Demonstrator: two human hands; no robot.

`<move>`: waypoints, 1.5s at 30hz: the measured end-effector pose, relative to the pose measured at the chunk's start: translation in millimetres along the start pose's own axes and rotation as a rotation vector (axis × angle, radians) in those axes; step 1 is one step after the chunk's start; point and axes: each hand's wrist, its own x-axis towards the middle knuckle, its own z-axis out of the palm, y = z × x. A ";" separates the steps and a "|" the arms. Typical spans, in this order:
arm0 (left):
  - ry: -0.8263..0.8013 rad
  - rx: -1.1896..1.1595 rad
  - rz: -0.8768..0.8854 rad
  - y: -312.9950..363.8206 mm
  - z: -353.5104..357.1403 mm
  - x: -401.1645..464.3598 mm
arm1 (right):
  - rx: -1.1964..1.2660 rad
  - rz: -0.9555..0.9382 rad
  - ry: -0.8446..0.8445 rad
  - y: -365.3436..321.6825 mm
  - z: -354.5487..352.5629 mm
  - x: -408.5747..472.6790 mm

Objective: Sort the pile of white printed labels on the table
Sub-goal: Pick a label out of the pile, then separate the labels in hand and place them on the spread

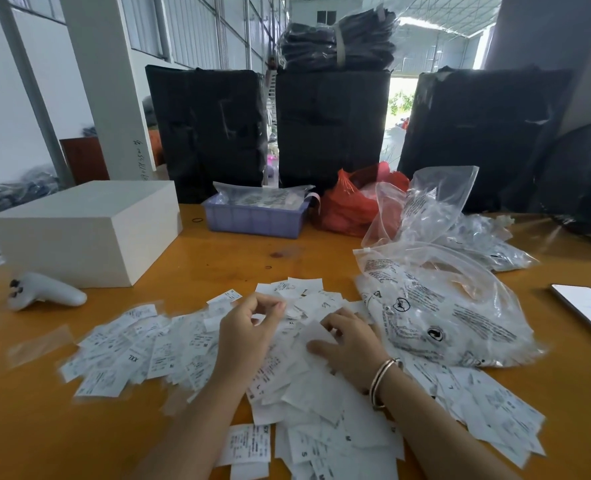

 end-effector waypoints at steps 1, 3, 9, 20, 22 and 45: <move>-0.004 -0.006 0.003 -0.4 0.4 0.1 | 0.112 0.008 0.010 0.4 -1.6 -0.4; -0.013 -0.012 0.010 -1.1 0.6 0.3 | 0.398 0.001 0.079 1.1 -5.6 -2.9; -0.046 0.000 0.068 -1.6 0.7 -0.2 | 0.860 -0.065 0.277 3.8 -8.6 -7.2; -0.226 -0.093 0.087 3.1 3.3 -1.8 | 0.713 -0.110 0.321 1.5 -3.2 -5.4; -0.246 -0.114 0.053 4.5 3.3 -1.6 | 0.708 -0.133 0.310 -0.5 -3.1 -7.7; -0.342 -0.190 -0.049 6.6 3.5 -0.5 | 1.199 0.067 0.487 -15.2 7.6 -8.3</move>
